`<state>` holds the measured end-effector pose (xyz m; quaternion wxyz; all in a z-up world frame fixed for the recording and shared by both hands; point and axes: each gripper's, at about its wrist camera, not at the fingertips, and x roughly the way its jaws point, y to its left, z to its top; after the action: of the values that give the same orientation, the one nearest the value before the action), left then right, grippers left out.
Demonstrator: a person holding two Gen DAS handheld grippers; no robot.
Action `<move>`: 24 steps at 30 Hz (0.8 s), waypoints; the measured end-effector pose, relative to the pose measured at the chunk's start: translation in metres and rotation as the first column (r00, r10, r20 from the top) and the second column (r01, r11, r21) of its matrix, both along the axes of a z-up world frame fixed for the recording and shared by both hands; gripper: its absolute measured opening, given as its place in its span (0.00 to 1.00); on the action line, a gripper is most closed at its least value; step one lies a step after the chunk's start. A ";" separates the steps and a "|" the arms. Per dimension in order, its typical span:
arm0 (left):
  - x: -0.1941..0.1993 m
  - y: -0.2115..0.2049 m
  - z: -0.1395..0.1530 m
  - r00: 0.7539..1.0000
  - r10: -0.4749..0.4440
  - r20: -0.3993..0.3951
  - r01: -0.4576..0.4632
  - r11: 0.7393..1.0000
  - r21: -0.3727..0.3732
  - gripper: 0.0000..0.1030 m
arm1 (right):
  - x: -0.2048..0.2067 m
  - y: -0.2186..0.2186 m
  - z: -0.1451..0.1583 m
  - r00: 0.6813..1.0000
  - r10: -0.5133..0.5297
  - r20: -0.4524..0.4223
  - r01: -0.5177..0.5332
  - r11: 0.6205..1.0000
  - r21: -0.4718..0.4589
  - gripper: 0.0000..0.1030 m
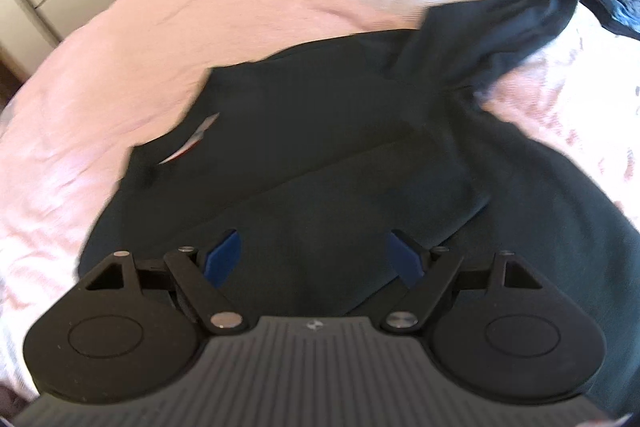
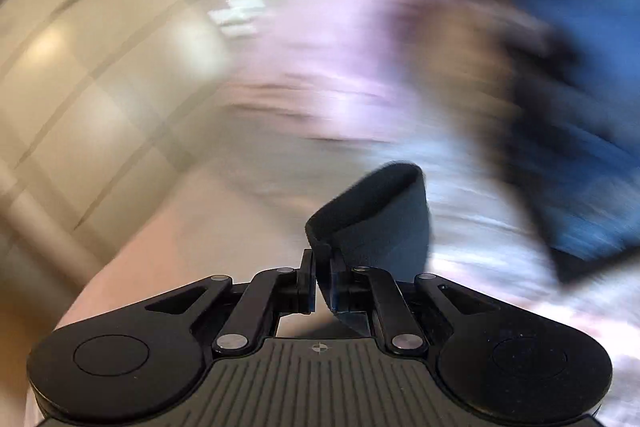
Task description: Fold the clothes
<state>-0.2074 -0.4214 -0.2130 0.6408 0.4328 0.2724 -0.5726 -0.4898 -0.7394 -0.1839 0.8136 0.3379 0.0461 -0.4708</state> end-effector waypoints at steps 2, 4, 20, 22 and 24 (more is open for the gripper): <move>0.023 0.021 0.008 0.999 0.042 0.006 -0.042 0.999 -0.011 0.75 | 0.072 0.040 0.034 0.981 0.190 -0.038 -0.193 0.972 -0.137 0.07; 0.049 0.046 0.009 0.996 0.089 0.015 -0.089 0.996 -0.008 0.75 | 0.140 0.097 0.042 0.923 0.381 -0.053 -0.384 0.904 -0.191 0.07; 0.177 0.111 -0.014 0.978 0.178 -0.106 -0.178 0.984 0.008 0.75 | 0.287 0.265 -0.051 0.625 0.679 -0.385 -0.689 0.711 0.137 0.59; 0.185 0.092 -0.020 0.978 0.141 -0.154 -0.142 0.990 0.005 0.74 | 0.265 0.250 -0.049 0.660 0.620 -0.425 -0.621 0.768 0.157 0.59; 0.189 0.073 -0.028 0.976 0.103 -0.193 -0.102 0.995 0.016 0.69 | 0.245 0.231 -0.048 0.701 0.556 -0.446 -0.540 0.823 0.177 0.59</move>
<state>-0.0182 -0.3488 -0.2415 0.6388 0.3625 0.3570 -0.5771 -0.2453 -0.5088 -0.2319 0.8732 0.1948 0.3520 -0.2751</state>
